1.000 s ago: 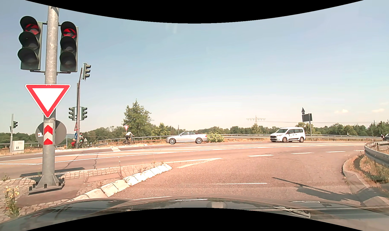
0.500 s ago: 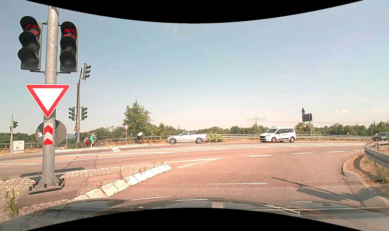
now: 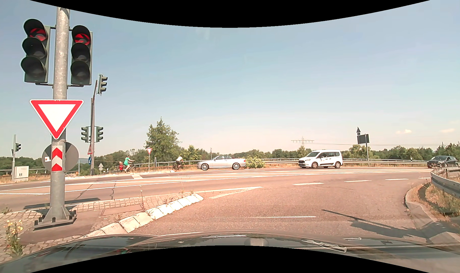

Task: Follow the waypoints while adhering to traffic rules and regulations

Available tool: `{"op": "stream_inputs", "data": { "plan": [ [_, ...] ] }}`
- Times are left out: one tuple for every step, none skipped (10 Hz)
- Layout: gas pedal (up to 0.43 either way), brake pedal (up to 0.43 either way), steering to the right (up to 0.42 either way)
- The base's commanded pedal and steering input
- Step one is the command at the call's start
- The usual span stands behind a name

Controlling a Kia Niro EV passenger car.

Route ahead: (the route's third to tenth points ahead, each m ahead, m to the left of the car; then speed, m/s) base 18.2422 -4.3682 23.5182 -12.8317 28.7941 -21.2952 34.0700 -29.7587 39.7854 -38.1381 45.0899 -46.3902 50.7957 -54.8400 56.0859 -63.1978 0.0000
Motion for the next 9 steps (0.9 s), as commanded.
{"op": "stream_inputs", "data": {
  "plan": [
    [0.000, 0.274, 0.217],
    [0.000, 0.280, 0.217],
    [0.000, 0.280, 0.217],
    [0.000, 0.280, 0.217],
    [0.000, 0.280, 0.217],
    [0.000, 0.274, 0.217],
    [0.000, 0.280, 0.217],
    [0.000, 0.274, 0.217],
    [0.000, 0.280, 0.217]
  ]
}}
